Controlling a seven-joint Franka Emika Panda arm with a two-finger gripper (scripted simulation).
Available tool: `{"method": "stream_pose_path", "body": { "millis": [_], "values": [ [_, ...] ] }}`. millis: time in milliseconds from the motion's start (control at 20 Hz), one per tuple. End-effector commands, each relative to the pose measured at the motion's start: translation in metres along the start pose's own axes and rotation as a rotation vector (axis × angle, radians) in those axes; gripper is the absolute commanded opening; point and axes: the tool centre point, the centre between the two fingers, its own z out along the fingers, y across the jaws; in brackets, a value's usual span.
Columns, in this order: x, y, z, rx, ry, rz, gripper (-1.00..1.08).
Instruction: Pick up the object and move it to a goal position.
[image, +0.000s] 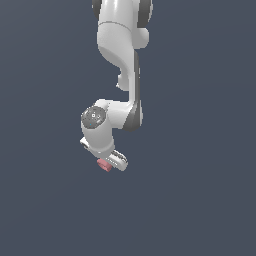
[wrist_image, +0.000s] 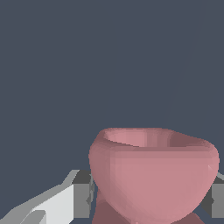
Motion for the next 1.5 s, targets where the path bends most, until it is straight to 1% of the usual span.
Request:
{"method": "stream_pose_path", "body": {
  "millis": [0,300,1200,1450],
  "values": [
    [0.0,0.007,-0.014,0.001,0.001,0.001,-1.0],
    [-0.002,0.031,-0.062,0.002,0.001,0.001,-1.0],
    [-0.006,0.13,-0.258,0.002,0.001,0.002,-1.0],
    [-0.006,0.152,-0.305,0.001,0.001,0.002,-1.0]
  ]
}}
